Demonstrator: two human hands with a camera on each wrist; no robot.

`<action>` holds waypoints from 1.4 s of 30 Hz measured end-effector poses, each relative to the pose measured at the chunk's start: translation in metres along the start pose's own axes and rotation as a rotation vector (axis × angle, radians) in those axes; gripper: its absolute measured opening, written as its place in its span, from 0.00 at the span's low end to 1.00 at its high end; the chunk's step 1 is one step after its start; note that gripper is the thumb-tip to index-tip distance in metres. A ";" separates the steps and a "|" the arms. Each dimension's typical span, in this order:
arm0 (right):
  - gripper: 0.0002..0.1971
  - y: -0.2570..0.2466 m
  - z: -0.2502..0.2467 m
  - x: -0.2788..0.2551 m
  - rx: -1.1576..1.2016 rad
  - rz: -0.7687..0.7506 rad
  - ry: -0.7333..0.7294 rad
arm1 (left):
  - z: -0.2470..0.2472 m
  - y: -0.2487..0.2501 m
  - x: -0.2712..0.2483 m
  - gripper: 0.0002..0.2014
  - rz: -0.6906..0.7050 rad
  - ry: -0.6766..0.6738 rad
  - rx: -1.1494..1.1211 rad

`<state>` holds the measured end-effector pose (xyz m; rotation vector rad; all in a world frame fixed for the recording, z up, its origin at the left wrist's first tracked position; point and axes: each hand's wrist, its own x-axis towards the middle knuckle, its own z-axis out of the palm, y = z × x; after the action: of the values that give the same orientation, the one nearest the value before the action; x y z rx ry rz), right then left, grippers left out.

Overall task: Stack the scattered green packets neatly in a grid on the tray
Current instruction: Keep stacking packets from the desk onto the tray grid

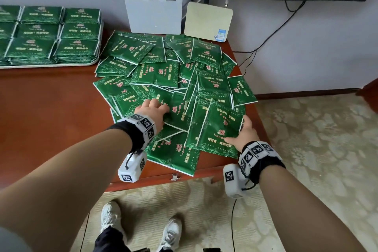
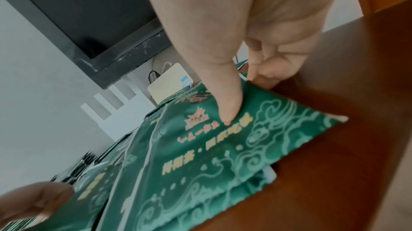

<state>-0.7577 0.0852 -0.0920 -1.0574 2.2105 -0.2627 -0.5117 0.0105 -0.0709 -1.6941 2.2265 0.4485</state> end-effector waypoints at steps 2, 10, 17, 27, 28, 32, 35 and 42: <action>0.50 0.000 -0.001 0.003 0.009 0.000 0.014 | 0.004 -0.009 -0.003 0.29 0.008 -0.006 -0.038; 0.51 -0.010 -0.016 0.010 0.199 -0.067 0.002 | -0.009 -0.055 -0.013 0.16 -0.146 0.147 -0.267; 0.38 -0.043 -0.016 0.004 0.092 -0.215 -0.007 | -0.005 -0.086 -0.015 0.26 -0.474 0.064 -0.686; 0.25 -0.060 -0.010 0.005 -0.026 -0.326 -0.055 | -0.001 -0.060 -0.008 0.49 -0.511 0.015 -0.669; 0.24 -0.061 -0.010 0.004 -0.046 -0.328 -0.041 | -0.001 -0.059 -0.007 0.48 -0.517 0.009 -0.662; 0.18 -0.071 -0.010 0.006 -0.018 -0.367 -0.015 | -0.006 -0.065 -0.006 0.47 -0.528 -0.008 -0.691; 0.14 -0.083 -0.007 0.005 0.010 -0.436 0.039 | -0.012 -0.075 -0.014 0.45 -0.505 -0.011 -0.761; 0.16 -0.105 0.019 -0.008 0.098 -0.508 0.081 | -0.021 -0.104 -0.043 0.22 -0.499 0.022 -0.789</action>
<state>-0.6768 0.0247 -0.0560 -1.5624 1.9406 -0.6369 -0.4014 0.0124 -0.0405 -2.5270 1.6099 1.2783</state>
